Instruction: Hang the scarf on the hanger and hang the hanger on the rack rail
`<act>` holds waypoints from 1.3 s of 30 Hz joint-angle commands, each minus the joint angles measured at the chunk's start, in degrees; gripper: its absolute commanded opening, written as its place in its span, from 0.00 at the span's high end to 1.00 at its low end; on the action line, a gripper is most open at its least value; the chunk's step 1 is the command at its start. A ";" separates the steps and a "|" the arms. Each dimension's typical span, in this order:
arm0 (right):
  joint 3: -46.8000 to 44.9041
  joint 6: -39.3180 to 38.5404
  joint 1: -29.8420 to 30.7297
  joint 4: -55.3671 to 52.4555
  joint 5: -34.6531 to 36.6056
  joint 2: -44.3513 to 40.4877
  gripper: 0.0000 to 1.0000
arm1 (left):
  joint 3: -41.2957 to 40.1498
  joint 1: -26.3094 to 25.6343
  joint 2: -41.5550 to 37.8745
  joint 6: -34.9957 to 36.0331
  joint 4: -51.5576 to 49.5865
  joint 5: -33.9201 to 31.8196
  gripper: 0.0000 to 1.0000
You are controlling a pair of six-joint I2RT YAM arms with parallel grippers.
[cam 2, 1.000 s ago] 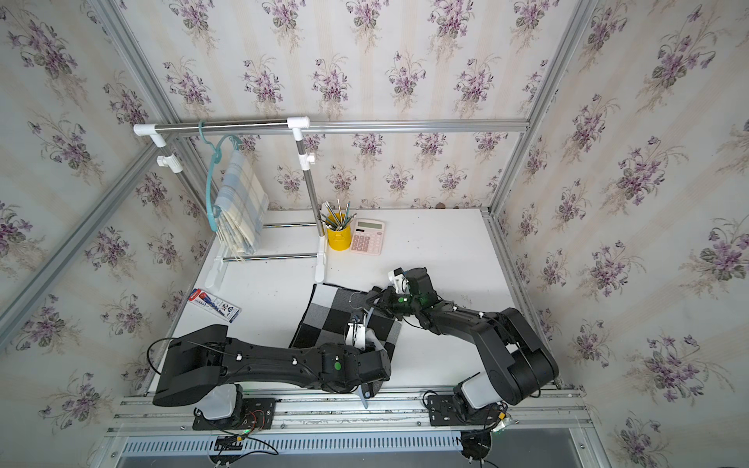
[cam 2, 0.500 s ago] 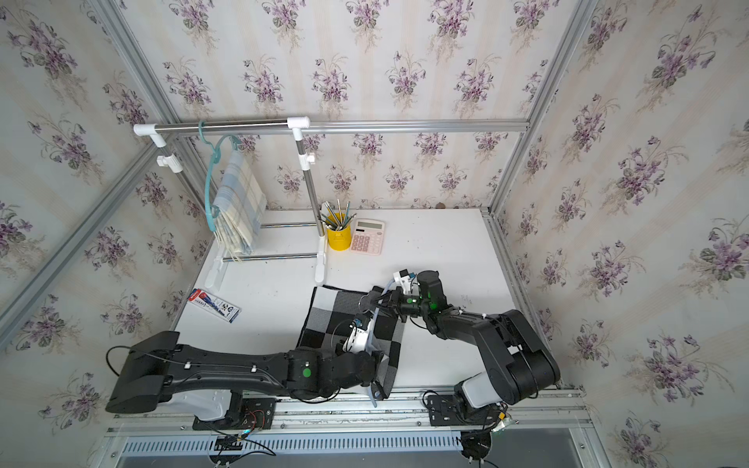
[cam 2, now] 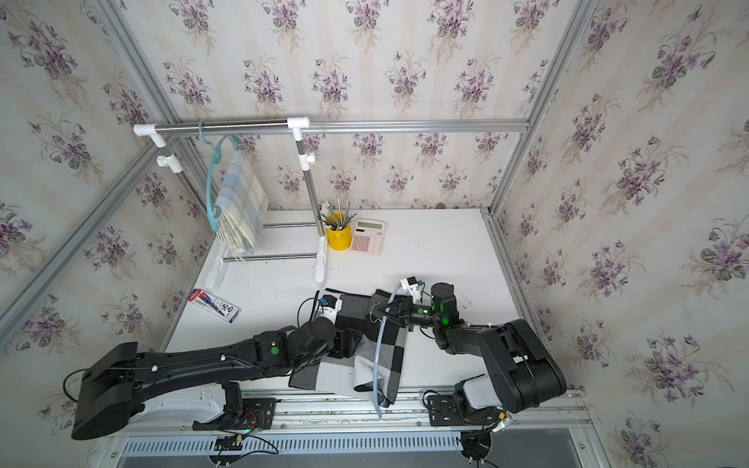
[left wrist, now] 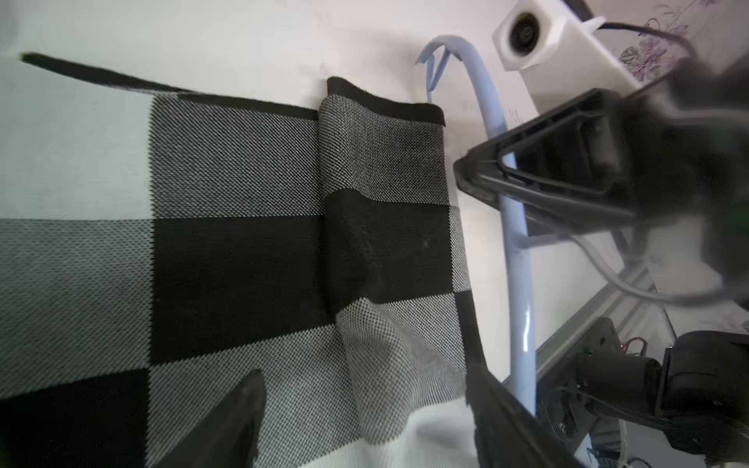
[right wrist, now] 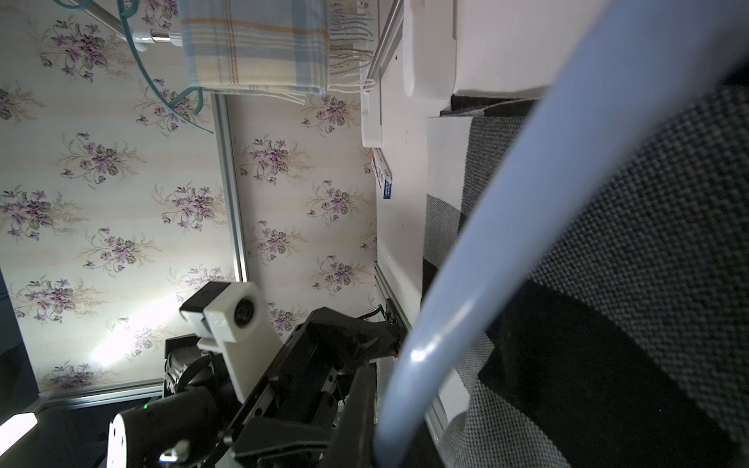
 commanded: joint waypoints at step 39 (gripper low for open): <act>-1.76 34.91 0.22 52.73 -4.45 9.43 1.00 | 17.57 17.37 -1.40 9.77 -16.15 23.31 1.00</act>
